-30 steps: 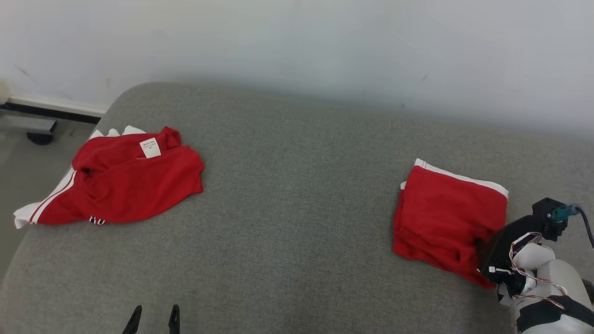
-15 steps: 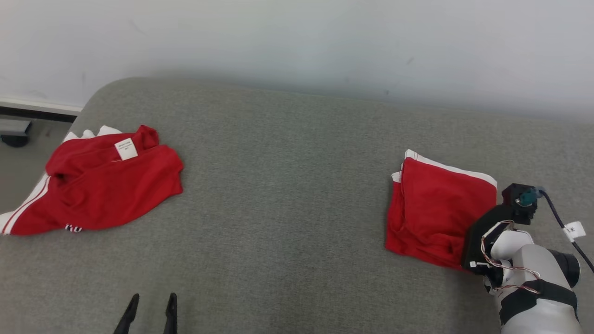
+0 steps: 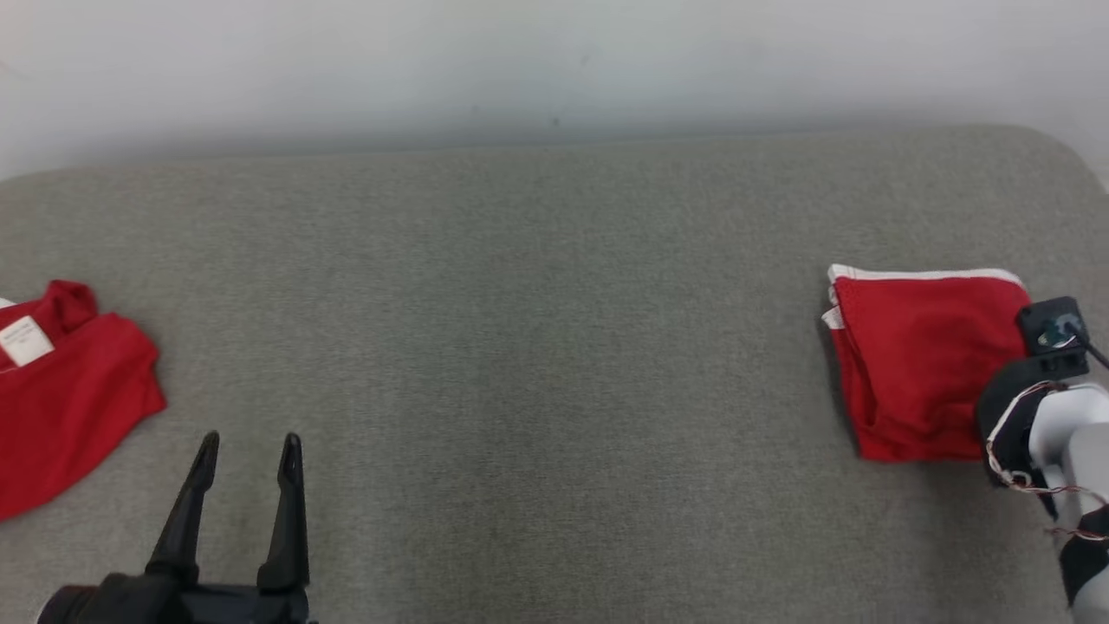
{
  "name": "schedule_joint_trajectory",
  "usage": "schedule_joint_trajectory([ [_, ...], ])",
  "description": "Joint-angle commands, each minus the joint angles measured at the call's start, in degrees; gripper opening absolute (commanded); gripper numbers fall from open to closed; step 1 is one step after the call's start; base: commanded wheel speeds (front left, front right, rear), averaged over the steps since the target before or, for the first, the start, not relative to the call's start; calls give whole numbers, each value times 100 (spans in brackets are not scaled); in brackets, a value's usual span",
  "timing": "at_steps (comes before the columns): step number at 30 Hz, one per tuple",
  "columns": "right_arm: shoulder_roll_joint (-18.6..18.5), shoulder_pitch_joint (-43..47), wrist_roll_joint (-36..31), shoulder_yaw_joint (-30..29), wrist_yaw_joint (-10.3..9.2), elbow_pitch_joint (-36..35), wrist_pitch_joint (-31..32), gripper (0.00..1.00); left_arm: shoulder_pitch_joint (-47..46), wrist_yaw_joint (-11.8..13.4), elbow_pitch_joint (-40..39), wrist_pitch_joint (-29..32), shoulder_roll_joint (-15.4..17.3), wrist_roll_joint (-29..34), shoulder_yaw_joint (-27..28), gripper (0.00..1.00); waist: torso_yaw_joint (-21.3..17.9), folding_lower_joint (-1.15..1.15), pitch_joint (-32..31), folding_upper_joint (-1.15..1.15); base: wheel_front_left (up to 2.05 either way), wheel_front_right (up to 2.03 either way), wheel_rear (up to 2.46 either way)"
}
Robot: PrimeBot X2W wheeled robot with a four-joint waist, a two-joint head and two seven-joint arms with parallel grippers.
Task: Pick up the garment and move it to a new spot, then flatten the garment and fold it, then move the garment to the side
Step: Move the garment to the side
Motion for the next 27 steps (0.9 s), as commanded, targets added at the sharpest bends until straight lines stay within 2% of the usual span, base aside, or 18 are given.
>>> schedule_joint_trajectory([
  [1,-136,-98,48,79,-14,-73,-162,0,-144,2,-157,43,32,34,-25,100,-632,0,627,0,0,0,0],
  [6,-615,-376,161,474,-14,-143,-988,0,-283,-118,-708,266,163,38,-117,100,-923,0,1064,0,0,0,0],
  [13,-820,-881,242,813,-14,-123,-1710,0,-355,-158,-1153,553,390,117,-141,100,-1221,0,1535,0,0,0,0],
  [17,-789,-1084,80,1030,-14,-123,-2124,0,-368,-169,-1264,662,477,124,-137,100,-1354,0,1666,0,0,0,0],
  [23,-688,-1176,-220,842,-14,-195,-2447,0,-409,-207,-1215,667,503,55,-171,100,-1386,0,1656,0,0,0,0],
  [24,-676,-1169,-317,793,-14,-264,-2562,16,-416,-216,-1188,656,498,44,-188,100,-1372,0,1635,0,0,0,0],
  [25,-654,-1133,-411,776,-14,-322,-2664,45,-416,-229,-1161,640,491,31,-195,100,-1354,0,1612,0,0,0,0],
  [26,-639,-1103,-483,664,-14,-338,-2678,100,-413,-233,-1139,628,484,16,-196,100,-1334,0,1586,0,0,0,0],
  [27,-635,-1066,-591,562,-14,-373,-2725,100,-415,-245,-1105,621,474,0,-213,100,-1306,0,1553,0,0,0,0],
])
